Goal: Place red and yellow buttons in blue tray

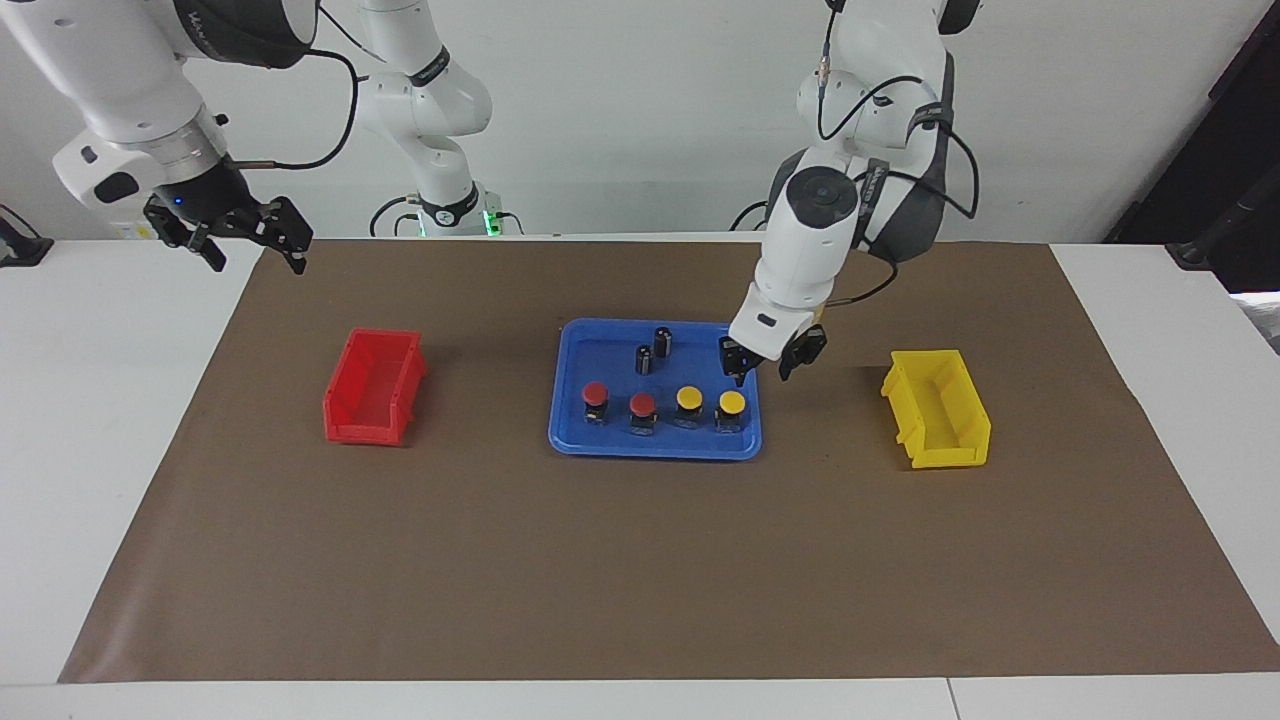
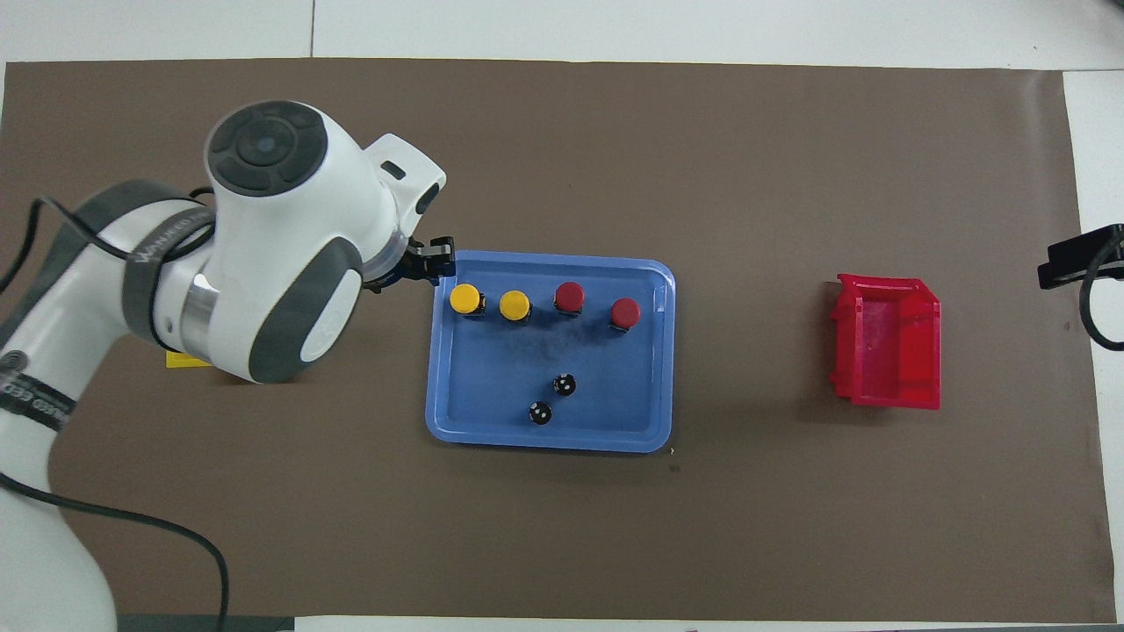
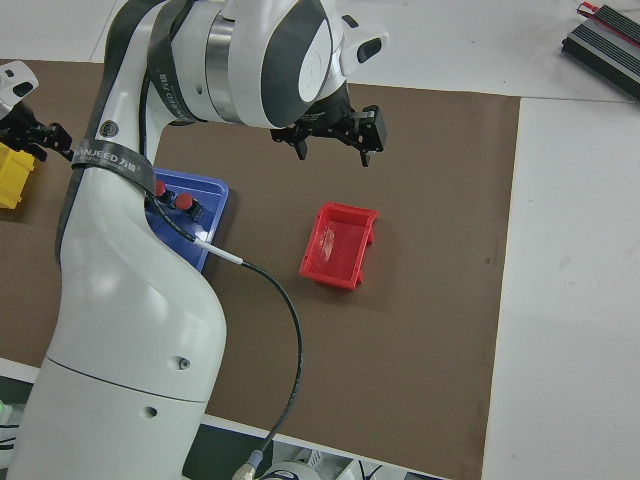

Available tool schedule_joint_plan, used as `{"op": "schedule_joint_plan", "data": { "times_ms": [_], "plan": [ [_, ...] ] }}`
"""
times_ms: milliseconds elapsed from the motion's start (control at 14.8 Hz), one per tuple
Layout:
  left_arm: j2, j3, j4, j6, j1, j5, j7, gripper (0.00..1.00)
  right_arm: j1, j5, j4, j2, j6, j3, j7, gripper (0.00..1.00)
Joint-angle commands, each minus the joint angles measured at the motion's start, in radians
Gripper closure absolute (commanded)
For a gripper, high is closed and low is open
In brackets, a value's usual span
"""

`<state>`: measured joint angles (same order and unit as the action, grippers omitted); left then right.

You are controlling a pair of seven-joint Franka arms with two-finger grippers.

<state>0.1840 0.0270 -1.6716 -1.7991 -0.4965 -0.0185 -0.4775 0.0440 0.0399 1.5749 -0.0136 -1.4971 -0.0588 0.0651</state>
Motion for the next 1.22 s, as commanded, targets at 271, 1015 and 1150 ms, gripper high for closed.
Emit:
{"op": "schedule_joint_plan", "data": {
  "times_ms": [271,1015,1150],
  "plan": [
    [-0.103,0.016,0.075,0.204,0.183,0.002,0.340,0.00,0.002,0.003,0.027,-0.025,0.005,0.002,0.024,0.00],
    [-0.170,0.025,0.139,0.294,0.351,0.003,0.500,0.00,0.000,0.003,0.025,-0.025,0.008,0.002,0.022,0.00],
    [-0.170,0.024,0.139,0.293,0.360,0.002,0.534,0.00,0.000,0.003,0.027,-0.025,0.008,0.002,0.024,0.00]
  ]
}}
